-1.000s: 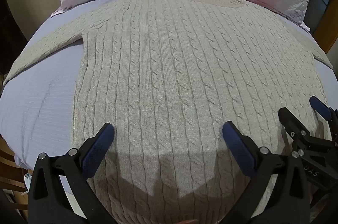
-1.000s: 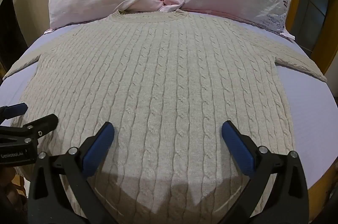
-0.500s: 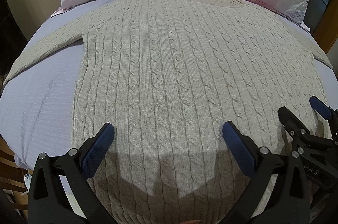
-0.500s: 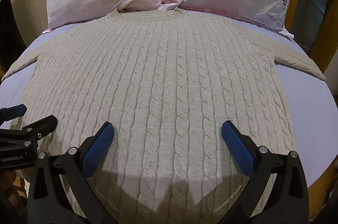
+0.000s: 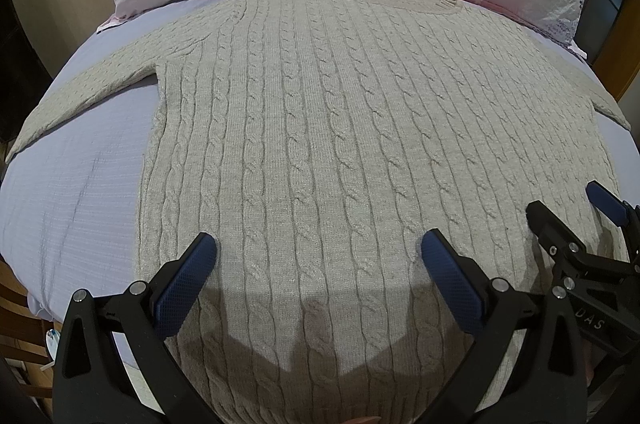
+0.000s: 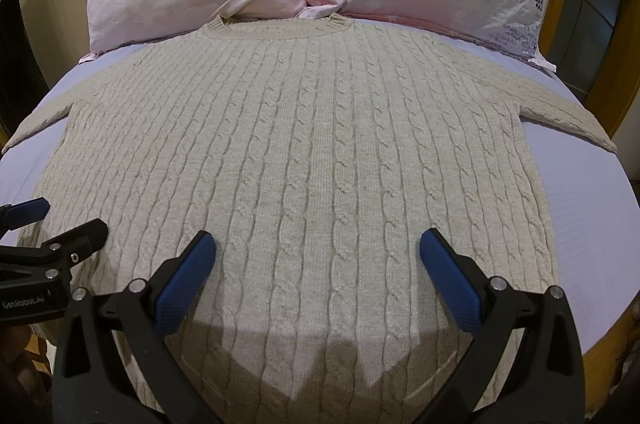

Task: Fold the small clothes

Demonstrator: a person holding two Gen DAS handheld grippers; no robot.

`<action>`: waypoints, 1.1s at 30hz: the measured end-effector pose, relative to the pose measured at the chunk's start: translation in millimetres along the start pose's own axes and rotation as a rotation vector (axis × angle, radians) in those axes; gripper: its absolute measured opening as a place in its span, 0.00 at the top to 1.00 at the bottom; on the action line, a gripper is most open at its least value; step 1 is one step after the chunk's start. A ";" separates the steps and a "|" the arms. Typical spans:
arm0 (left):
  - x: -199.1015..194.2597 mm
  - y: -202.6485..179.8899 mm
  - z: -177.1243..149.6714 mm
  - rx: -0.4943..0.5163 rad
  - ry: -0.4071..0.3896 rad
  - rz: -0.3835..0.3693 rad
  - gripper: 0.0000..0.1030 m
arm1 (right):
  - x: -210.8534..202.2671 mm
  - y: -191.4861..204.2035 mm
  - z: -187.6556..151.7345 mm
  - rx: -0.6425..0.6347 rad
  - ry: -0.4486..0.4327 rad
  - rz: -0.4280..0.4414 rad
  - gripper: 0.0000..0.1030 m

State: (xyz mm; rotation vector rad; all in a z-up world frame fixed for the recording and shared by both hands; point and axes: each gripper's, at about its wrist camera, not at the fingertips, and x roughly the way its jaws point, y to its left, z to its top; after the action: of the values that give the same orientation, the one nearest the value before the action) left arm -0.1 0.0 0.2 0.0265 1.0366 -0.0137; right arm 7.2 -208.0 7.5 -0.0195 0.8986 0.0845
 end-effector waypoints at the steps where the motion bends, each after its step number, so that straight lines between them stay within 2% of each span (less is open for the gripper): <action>1: 0.0 0.0 0.0 0.000 0.000 0.000 0.01 | -0.1 -0.1 -0.3 0.000 0.002 -0.001 0.02; 33: -0.1 -0.1 0.0 0.000 -0.002 0.001 0.01 | 1.1 -0.9 -2.4 0.000 0.008 -0.001 0.02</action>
State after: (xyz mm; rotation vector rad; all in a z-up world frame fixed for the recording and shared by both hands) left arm -0.1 -0.1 0.3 0.0273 1.0342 -0.0130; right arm 6.1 -209.0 5.1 -0.0204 0.9063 0.0840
